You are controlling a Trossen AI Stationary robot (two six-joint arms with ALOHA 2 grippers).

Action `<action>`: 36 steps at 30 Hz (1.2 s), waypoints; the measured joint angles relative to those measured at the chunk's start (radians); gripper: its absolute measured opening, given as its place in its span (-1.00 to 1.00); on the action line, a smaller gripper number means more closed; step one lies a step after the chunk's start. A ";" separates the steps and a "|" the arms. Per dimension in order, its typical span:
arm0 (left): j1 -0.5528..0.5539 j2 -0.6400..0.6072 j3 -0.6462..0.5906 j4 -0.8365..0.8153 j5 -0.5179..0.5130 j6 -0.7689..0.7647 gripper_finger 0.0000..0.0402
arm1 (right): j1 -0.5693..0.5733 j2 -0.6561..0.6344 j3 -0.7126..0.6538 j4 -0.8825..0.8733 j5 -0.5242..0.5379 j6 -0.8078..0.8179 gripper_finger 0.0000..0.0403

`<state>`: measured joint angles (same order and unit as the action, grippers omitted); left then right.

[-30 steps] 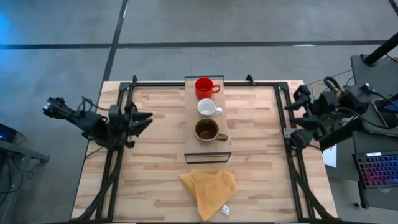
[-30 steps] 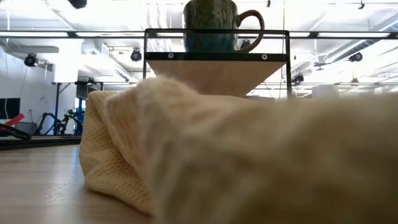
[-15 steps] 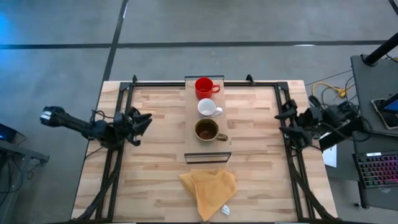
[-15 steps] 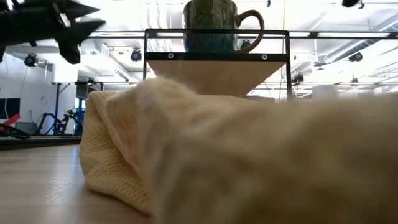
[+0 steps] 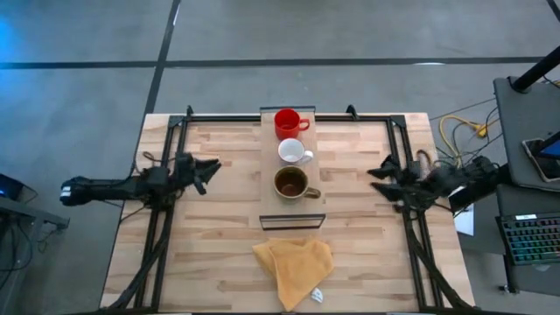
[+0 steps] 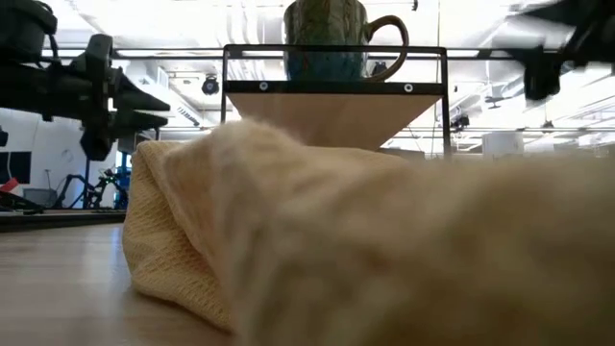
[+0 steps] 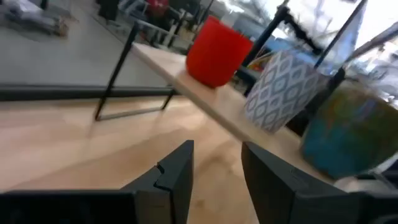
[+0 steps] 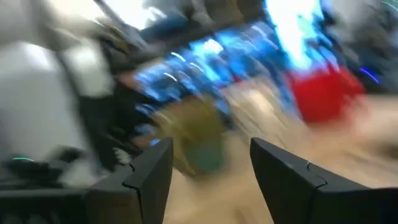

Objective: Stack small to large cups/mugs on shelf
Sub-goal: Return to Home Position

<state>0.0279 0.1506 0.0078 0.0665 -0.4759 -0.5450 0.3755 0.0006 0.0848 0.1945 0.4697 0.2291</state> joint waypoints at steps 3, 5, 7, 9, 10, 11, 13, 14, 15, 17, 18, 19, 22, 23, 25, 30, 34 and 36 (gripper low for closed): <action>0.010 0.033 0.007 0.003 0.014 -0.003 -0.40 | -0.021 0.000 -0.069 -0.025 0.089 0.104 0.03; 0.010 0.074 0.006 0.002 0.020 0.064 -0.40 | -0.026 0.004 -0.074 -0.100 0.088 0.103 0.03; 0.010 0.090 0.002 0.002 0.018 0.137 -0.40 | -0.027 0.027 -0.065 -0.157 0.084 0.088 0.03; 0.010 0.104 0.001 0.002 0.018 0.187 -0.40 | -0.028 0.059 -0.061 -0.160 0.081 0.041 0.03; 0.010 0.113 0.001 0.002 0.018 0.203 -0.40 | -0.027 0.071 -0.060 -0.163 0.078 0.023 0.03; 0.010 0.121 0.001 0.002 0.017 0.214 -0.40 | -0.027 0.082 -0.058 -0.162 0.077 0.010 0.03; 0.010 0.134 0.001 0.002 0.019 0.213 -0.40 | -0.027 0.099 -0.056 -0.160 0.074 -0.001 0.03; 0.010 0.141 0.001 0.002 0.018 0.212 -0.40 | -0.027 0.107 -0.056 -0.161 0.074 0.000 0.03; 0.010 0.146 0.001 0.002 0.018 0.212 -0.40 | -0.027 0.114 -0.056 -0.161 0.074 0.003 0.03; 0.010 0.153 0.001 0.002 0.018 0.212 -0.40 | -0.027 0.124 -0.056 -0.161 0.074 0.003 0.03; 0.010 0.157 0.001 0.002 0.018 0.212 -0.40 | -0.027 0.128 -0.056 -0.161 0.074 0.003 0.03; 0.010 0.162 0.001 0.002 0.018 0.212 -0.40 | -0.027 0.131 -0.056 -0.161 0.074 0.003 0.03; 0.010 0.168 0.001 0.003 0.018 0.212 -0.40 | -0.027 0.139 -0.056 -0.161 0.074 0.003 0.03; 0.010 0.171 0.001 0.003 0.018 0.212 -0.40 | -0.027 0.139 -0.056 -0.162 0.074 0.003 0.03; 0.010 0.174 0.001 0.002 0.018 0.212 -0.40 | -0.027 0.138 -0.056 -0.161 0.074 0.003 0.03; 0.010 0.181 0.001 0.003 0.018 0.212 -0.40 | -0.027 0.140 -0.056 -0.161 0.074 0.003 0.03; 0.010 0.183 0.000 0.003 0.018 0.212 -0.40 | -0.027 0.138 -0.056 -0.161 0.074 0.003 0.03; 0.010 0.182 0.000 0.003 0.018 0.212 -0.40 | -0.027 0.138 -0.056 -0.161 0.074 0.003 0.03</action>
<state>0.0380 0.3329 0.0082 0.0692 -0.4576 -0.3328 0.3481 0.1390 0.0284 0.0337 0.5434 0.2321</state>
